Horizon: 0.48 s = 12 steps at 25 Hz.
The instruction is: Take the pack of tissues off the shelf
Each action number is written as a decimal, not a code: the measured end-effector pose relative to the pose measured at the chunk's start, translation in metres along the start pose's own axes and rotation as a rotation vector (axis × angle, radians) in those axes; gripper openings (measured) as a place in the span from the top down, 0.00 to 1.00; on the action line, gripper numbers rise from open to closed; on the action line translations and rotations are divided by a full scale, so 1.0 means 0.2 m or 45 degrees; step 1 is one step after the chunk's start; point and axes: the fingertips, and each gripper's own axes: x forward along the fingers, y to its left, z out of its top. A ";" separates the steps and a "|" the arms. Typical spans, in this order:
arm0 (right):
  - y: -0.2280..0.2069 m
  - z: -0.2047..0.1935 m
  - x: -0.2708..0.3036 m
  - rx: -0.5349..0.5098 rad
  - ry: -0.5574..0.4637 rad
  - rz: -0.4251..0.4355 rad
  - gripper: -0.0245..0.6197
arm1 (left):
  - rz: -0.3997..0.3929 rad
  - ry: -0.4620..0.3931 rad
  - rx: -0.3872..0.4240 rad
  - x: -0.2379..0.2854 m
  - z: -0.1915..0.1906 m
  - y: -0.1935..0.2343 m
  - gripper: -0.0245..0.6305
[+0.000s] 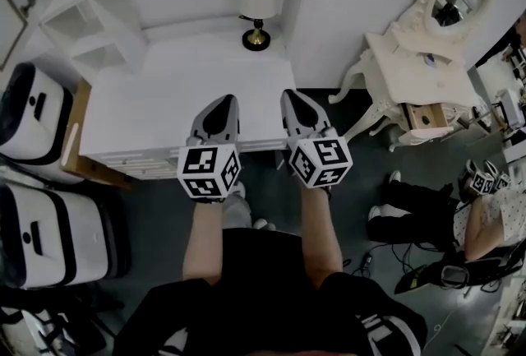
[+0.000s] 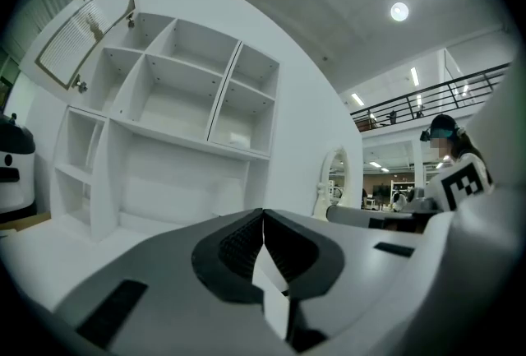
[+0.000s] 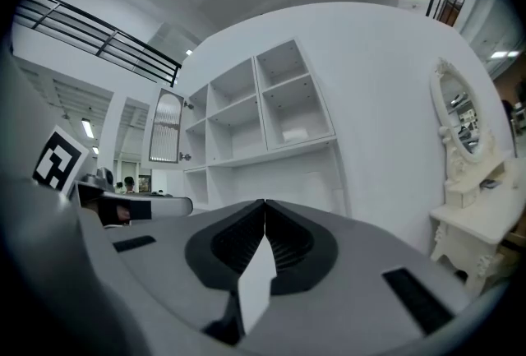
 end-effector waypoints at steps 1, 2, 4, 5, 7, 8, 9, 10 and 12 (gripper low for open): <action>0.00 -0.01 0.03 -0.006 0.009 0.002 0.93 | 0.006 0.003 -0.009 0.03 -0.01 0.03 0.95; -0.02 -0.01 0.06 -0.011 0.015 -0.003 0.93 | 0.006 0.003 -0.018 0.06 -0.01 0.06 0.95; -0.07 0.00 0.12 -0.027 0.020 -0.022 0.93 | -0.007 -0.009 -0.032 0.13 0.02 0.09 0.95; -0.09 0.02 0.15 -0.036 0.016 -0.029 0.93 | -0.017 -0.020 -0.036 0.17 0.03 0.10 0.95; -0.14 0.08 0.21 -0.048 -0.010 -0.037 0.93 | -0.044 -0.043 -0.032 0.25 0.08 0.11 0.95; -0.16 0.11 0.25 -0.050 -0.026 -0.038 0.93 | -0.056 -0.054 -0.026 0.29 0.11 0.11 0.95; -0.17 0.14 0.29 -0.055 -0.039 -0.037 0.93 | -0.066 -0.065 -0.022 0.33 0.14 0.12 0.95; -0.18 0.17 0.34 -0.062 -0.048 -0.032 0.93 | -0.072 -0.075 -0.020 0.37 0.17 0.13 0.95; -0.18 0.22 0.45 -0.076 -0.066 -0.012 0.93 | -0.081 -0.094 -0.013 0.45 0.23 0.18 0.95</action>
